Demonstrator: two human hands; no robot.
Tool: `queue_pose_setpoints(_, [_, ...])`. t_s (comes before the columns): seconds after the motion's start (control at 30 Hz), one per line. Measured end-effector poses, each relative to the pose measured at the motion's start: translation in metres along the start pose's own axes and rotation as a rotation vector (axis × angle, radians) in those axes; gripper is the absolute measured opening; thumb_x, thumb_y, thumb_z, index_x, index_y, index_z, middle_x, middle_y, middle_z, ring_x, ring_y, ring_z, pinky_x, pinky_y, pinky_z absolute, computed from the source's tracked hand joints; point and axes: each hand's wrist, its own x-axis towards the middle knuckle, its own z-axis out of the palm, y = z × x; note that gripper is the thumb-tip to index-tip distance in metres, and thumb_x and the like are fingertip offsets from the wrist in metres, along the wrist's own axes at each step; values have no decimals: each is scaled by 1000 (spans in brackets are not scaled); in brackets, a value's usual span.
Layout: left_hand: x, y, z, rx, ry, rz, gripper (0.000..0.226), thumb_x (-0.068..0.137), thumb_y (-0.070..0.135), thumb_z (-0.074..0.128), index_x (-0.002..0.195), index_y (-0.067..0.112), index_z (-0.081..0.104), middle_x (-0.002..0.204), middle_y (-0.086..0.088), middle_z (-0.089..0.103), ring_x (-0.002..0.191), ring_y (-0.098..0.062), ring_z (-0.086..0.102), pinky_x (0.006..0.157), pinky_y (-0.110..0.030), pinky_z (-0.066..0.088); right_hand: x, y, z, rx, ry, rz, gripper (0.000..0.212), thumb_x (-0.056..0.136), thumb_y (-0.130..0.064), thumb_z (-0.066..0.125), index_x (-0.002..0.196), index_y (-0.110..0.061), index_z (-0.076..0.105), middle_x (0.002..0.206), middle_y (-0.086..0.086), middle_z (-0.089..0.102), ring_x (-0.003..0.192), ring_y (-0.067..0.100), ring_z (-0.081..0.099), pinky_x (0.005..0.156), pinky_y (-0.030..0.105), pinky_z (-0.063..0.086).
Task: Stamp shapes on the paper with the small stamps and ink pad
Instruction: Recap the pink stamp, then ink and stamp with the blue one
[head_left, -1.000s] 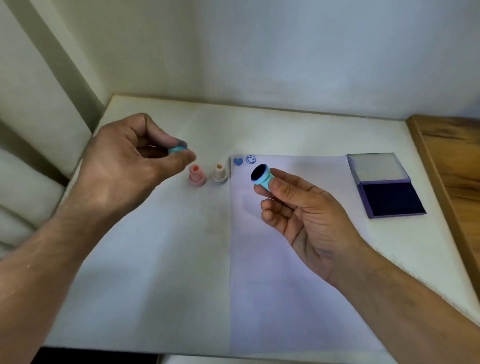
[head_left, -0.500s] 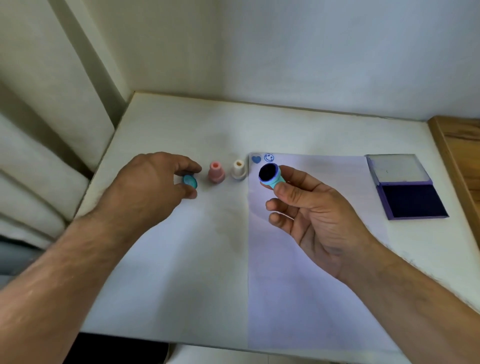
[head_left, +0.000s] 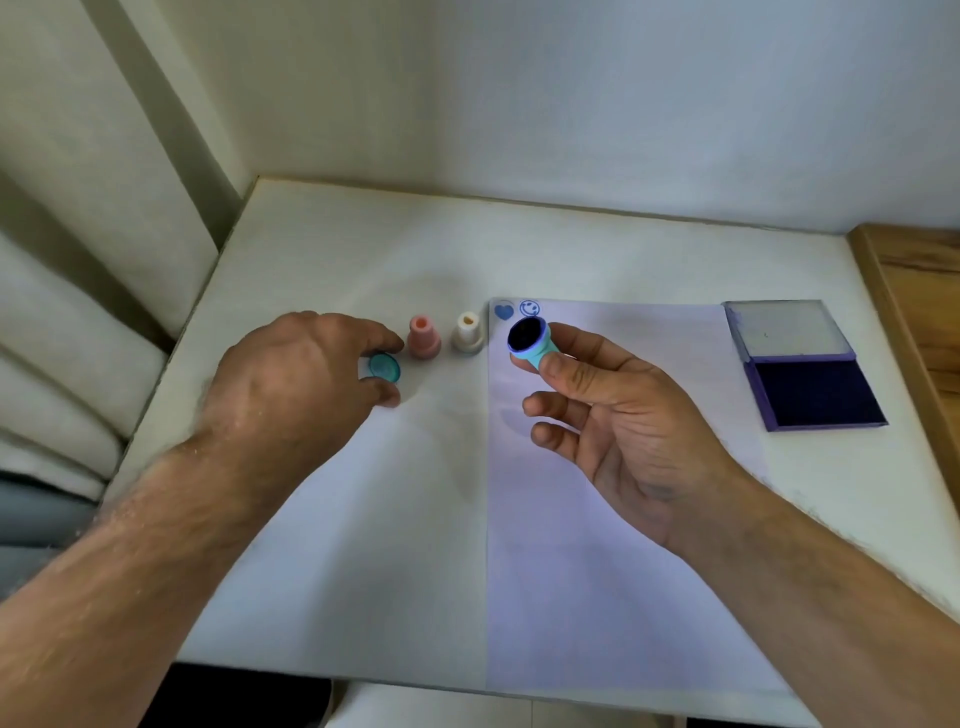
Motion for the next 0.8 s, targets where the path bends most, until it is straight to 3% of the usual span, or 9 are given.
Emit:
queue_pose_setpoints(0.33, [-1,1,1,106,-39,9,49,83,45,71,130,42,57,114,8,69,80,-11,46,68,-25,39,-3,4,-1,-40,-27,-6,36,64,-7,70,100,-12,70,83,4,69,61,19,63,57,29,51])
queue_pose_setpoints(0.5, [-1,3,-7,32,-51,-30,57,78,43,77,131,34,59,120,6,68,98,-17,62,74,-25,43,-10,2,-2,-35,-44,-18,32,67,-6,69,99,-14,69,75,-2,69,60,17,63,59,28,51])
queue_pose_setpoints(0.67, [-9,23,-22,-109,60,-2,38,77,35,80,114,32,71,107,7,73,93,-15,65,80,-29,53,-16,0,-3,5,-14,-23,36,71,-5,69,107,-12,69,88,5,74,59,17,64,59,29,53])
queue_pose_setpoints(0.8, [-10,52,-25,-225,70,32,37,73,37,80,109,36,72,102,8,73,99,-18,66,88,-36,56,-23,-7,-10,56,67,-51,18,86,-7,66,103,-10,71,94,10,76,62,17,65,60,28,56])
